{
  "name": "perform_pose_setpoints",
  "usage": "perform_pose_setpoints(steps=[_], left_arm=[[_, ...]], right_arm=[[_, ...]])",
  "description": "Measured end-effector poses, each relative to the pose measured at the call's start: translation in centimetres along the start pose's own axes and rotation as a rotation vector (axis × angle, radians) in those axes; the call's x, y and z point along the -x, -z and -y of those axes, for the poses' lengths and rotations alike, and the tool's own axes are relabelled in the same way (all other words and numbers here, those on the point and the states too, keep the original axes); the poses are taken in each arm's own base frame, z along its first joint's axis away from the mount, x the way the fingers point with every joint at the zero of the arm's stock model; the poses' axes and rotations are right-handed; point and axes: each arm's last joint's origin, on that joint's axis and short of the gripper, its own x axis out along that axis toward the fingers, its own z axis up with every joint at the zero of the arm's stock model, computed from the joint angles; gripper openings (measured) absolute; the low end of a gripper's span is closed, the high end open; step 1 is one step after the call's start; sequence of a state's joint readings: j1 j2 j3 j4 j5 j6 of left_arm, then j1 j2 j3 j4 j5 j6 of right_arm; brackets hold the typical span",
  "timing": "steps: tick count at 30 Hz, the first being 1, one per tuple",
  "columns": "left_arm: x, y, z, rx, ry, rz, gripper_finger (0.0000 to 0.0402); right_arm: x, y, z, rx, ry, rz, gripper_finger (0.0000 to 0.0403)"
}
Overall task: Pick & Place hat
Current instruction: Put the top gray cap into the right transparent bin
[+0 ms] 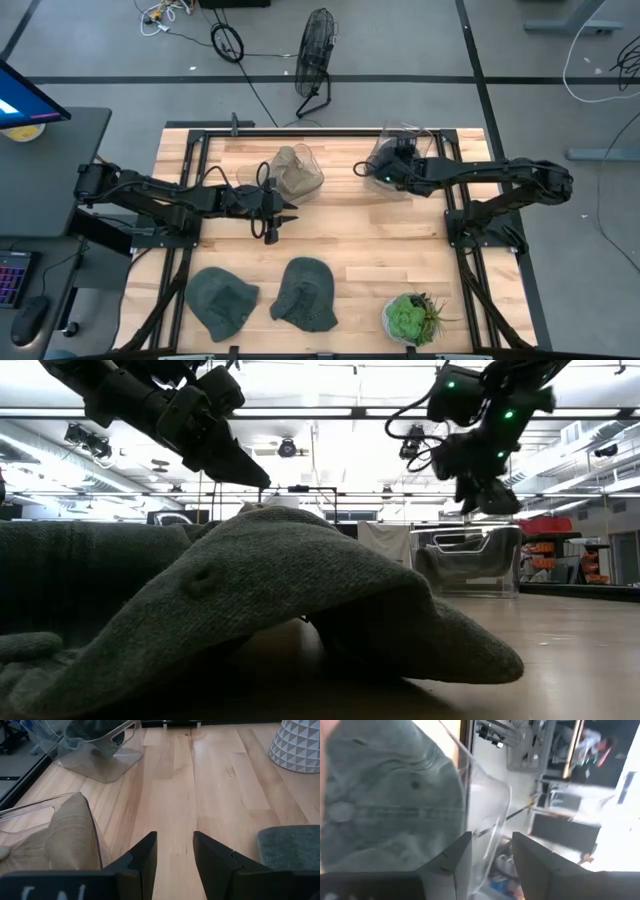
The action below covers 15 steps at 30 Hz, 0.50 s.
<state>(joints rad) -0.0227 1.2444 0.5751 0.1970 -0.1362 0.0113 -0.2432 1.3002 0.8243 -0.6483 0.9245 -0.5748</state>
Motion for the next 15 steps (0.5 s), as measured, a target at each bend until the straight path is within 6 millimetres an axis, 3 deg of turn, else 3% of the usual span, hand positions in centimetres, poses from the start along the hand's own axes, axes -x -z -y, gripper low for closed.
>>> perform_pose_setpoints(steps=[7,15], left_arm=[[0.0,0.0,0.0,0.0,0.0,-0.001,0.0131],[0.0,0.0,0.0,0.0,0.0,0.0,0.0131]], right_arm=[[1.0,2.4,-0.5,-0.283,-0.115,-0.09,0.0102],[1.0,3.0,-0.9,-0.364,-0.207,-0.13,0.0007]])
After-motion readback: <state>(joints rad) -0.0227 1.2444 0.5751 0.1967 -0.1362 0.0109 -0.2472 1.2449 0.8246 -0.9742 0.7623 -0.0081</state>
